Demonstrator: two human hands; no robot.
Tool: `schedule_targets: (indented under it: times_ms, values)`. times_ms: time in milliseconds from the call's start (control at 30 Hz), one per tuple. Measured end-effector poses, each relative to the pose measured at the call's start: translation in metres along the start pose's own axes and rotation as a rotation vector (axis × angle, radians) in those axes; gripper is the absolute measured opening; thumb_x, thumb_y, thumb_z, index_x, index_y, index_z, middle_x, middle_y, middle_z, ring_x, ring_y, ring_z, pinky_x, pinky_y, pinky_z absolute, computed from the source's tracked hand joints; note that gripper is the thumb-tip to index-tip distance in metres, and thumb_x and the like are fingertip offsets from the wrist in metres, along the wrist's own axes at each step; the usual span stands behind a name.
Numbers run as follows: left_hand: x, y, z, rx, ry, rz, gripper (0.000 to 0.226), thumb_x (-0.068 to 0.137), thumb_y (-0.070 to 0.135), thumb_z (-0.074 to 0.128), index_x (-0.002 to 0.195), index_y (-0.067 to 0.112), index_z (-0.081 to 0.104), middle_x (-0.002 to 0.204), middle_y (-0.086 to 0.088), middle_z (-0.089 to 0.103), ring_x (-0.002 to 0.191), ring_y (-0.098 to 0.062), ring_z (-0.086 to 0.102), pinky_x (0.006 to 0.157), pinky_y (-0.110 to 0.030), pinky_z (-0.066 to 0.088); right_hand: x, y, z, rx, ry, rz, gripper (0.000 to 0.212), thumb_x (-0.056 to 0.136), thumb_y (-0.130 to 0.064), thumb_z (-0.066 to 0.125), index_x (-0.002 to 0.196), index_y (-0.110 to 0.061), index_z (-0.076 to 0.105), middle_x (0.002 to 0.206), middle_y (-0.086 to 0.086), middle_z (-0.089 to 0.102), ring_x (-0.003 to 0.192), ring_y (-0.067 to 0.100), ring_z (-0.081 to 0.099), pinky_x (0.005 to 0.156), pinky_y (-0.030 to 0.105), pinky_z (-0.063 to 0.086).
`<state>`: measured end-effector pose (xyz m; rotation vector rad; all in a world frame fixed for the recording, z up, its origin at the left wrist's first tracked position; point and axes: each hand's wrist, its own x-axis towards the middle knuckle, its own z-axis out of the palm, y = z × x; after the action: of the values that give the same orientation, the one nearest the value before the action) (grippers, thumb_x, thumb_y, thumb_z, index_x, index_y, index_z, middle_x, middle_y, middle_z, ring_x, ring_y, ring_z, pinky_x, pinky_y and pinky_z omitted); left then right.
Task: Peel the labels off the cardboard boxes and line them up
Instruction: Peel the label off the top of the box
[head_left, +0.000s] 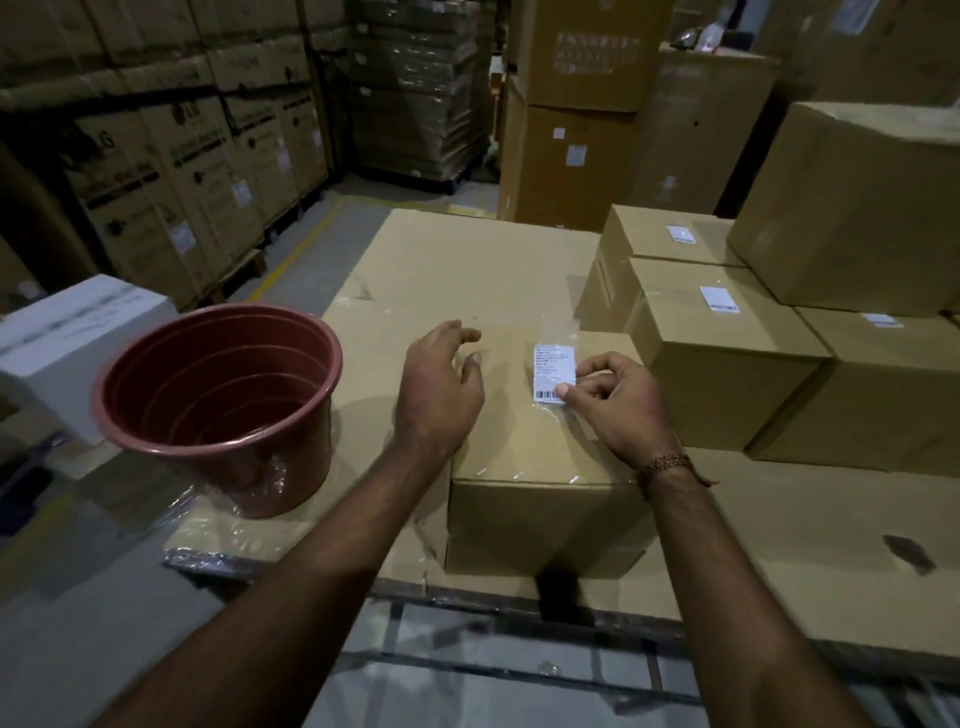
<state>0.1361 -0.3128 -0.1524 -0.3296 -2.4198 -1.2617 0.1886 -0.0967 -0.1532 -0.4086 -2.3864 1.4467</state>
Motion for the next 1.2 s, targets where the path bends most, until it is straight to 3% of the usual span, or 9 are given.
schedule_targets:
  times_ms: [133,300,367,533,667,800,900,1067,1200]
  values:
    - [-0.009,-0.014,-0.034,0.043,0.032,0.061,0.029,0.097,0.016,0.065,0.125,0.021,0.070,0.144,-0.001,0.062,0.137,-0.020,0.053,0.119,-0.048,0.039,-0.003,-0.013,0.014,0.009,0.039,-0.010,0.027,0.081,-0.020,0.094,0.092,-0.017,0.069,0.072,0.001,0.078,0.065,0.009,0.070,0.072,0.028,0.057]
    - [0.001,-0.031,-0.088,0.227,0.079,0.178,0.034,0.096,0.015,0.067,0.130,0.016,0.067,0.146,-0.005,0.058,0.140,-0.021,0.046,0.126,-0.041,0.021,-0.013,-0.047,0.049,0.065,-0.005,-0.036,0.023,0.083,-0.022,0.092,0.092,-0.016,0.071,0.073,0.001,0.079,0.066,0.011,0.070,0.066,0.028,0.057]
    - [0.009,-0.041,-0.111,0.250,0.106,0.150,0.034,0.096,0.016,0.066,0.130,0.015,0.067,0.146,-0.006,0.058,0.139,-0.021,0.045,0.126,-0.042,0.022,-0.014,-0.063,0.070,0.091,-0.039,-0.032,0.020,0.085,-0.021,0.090,0.092,-0.015,0.072,0.072,0.000,0.079,0.062,0.008,0.067,0.061,0.025,0.053]
    - [0.029,-0.073,-0.164,0.296,0.127,0.083,0.037,0.096,0.017,0.066,0.132,0.014,0.066,0.146,-0.007,0.058,0.141,-0.022,0.042,0.125,-0.052,0.026,-0.017,-0.096,0.132,0.110,-0.053,-0.037,0.017,0.086,-0.021,0.089,0.090,-0.016,0.073,0.067,-0.004,0.076,0.059,0.003,0.063,0.065,0.024,0.051]
    - [0.050,-0.114,-0.200,0.382,0.110,0.032,0.040,0.100,0.024,0.063,0.139,0.017,0.061,0.150,-0.004,0.055,0.146,-0.023,0.042,0.130,-0.048,0.018,-0.022,-0.116,0.188,0.095,-0.060,-0.008,0.018,0.085,-0.022,0.090,0.086,-0.018,0.073,0.067,-0.005,0.077,0.057,0.002,0.063,0.065,0.023,0.048]
    - [0.065,-0.150,-0.227,0.405,0.131,-0.068,0.041,0.101,0.024,0.063,0.141,0.016,0.062,0.150,-0.006,0.056,0.144,-0.025,0.043,0.128,-0.051,0.022,-0.029,-0.133,0.239,0.047,-0.066,-0.013,0.021,0.082,-0.025,0.092,0.081,-0.020,0.071,0.064,-0.007,0.075,0.056,0.004,0.063,0.065,0.025,0.049]
    - [0.074,-0.174,-0.242,0.417,0.113,-0.100,0.041,0.100,0.024,0.063,0.141,0.015,0.062,0.150,-0.007,0.055,0.144,-0.027,0.042,0.129,-0.052,0.020,-0.035,-0.147,0.267,-0.030,-0.048,-0.041,0.022,0.080,-0.026,0.092,0.079,-0.022,0.071,0.063,-0.007,0.073,0.061,0.006,0.068,0.064,0.022,0.051]
    - [0.080,-0.207,-0.257,0.471,0.082,-0.147,0.043,0.100,0.028,0.064,0.140,0.015,0.062,0.147,-0.009,0.057,0.142,-0.029,0.046,0.129,-0.052,0.018,-0.039,-0.158,0.308,-0.157,-0.038,-0.054,0.024,0.078,-0.032,0.092,0.075,-0.025,0.069,0.062,-0.010,0.070,0.065,0.010,0.070,0.071,0.033,0.061]
    - [0.080,-0.223,-0.260,0.470,0.041,-0.175,0.042,0.099,0.030,0.064,0.139,0.016,0.061,0.142,-0.007,0.060,0.135,-0.030,0.051,0.126,-0.052,0.025,-0.041,-0.167,0.329,-0.279,-0.043,-0.070,0.025,0.078,-0.034,0.092,0.075,-0.024,0.069,0.064,-0.014,0.069,0.069,0.008,0.069,0.071,0.032,0.061]
